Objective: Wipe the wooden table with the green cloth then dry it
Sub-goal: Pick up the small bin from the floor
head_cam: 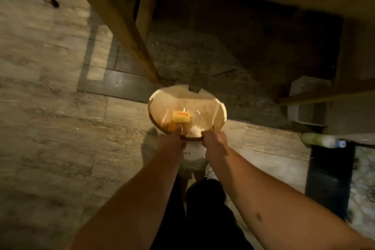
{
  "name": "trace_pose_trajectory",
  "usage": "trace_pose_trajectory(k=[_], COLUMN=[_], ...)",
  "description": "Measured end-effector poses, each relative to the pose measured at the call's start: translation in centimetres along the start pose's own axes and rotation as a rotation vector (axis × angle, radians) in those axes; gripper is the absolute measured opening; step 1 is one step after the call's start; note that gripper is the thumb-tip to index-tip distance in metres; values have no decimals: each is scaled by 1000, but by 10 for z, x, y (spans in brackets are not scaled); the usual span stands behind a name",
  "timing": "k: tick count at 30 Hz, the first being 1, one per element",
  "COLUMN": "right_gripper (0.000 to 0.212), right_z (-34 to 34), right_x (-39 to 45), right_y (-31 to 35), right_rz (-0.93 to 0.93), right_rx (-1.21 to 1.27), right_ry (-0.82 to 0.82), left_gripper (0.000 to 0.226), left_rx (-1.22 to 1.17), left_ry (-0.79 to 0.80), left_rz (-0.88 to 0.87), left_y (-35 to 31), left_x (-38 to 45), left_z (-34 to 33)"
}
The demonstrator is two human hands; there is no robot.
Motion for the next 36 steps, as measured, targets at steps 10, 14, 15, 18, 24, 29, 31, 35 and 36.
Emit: trace_pose_trajectory(k=[10, 14, 15, 18, 24, 29, 31, 35, 36], right_gripper=[38, 30, 31, 28, 33, 31, 39, 70, 75], right_z=[115, 170, 183, 212, 235, 237, 237, 239, 240], right_x=[-186, -233, -243, -271, -303, -313, -312, -309, -305], right_y=[20, 48, 59, 97, 164, 208, 230, 272, 280], right_rz=[102, 172, 219, 356, 491, 581, 632, 703, 700], right_rx=[-197, -291, -304, -380, -365, -404, -405, -452, -436], right_ry=[295, 251, 234, 182, 90, -17, -69, -216, -253], left_gripper=[11, 37, 42, 41, 38, 38, 38, 39, 39], left_rx=[45, -6, -20, -55, -14, 36, 52, 82, 95], left_ry=[-8, -4, -6, 1, -5, 29, 33, 2, -1], left_rz=[6, 33, 51, 82, 124, 165, 147, 108, 106], left_y=[-31, -48, -52, -63, -71, -80, -90, -110, -114], left_x=[-185, -238, -249, -272, -280, -279, -280, -281, -283], left_z=[53, 61, 62, 65, 74, 69, 64, 56, 53])
Point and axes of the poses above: each hand's wrist, its own x-axis towards the middle knuckle, its own z-axis out of the back of the hand, y = z × x, the point moved 8 cm from there along x, towards the middle knuckle, and after that the axes turned 2 degrees about -y, right-handed, at the moved point
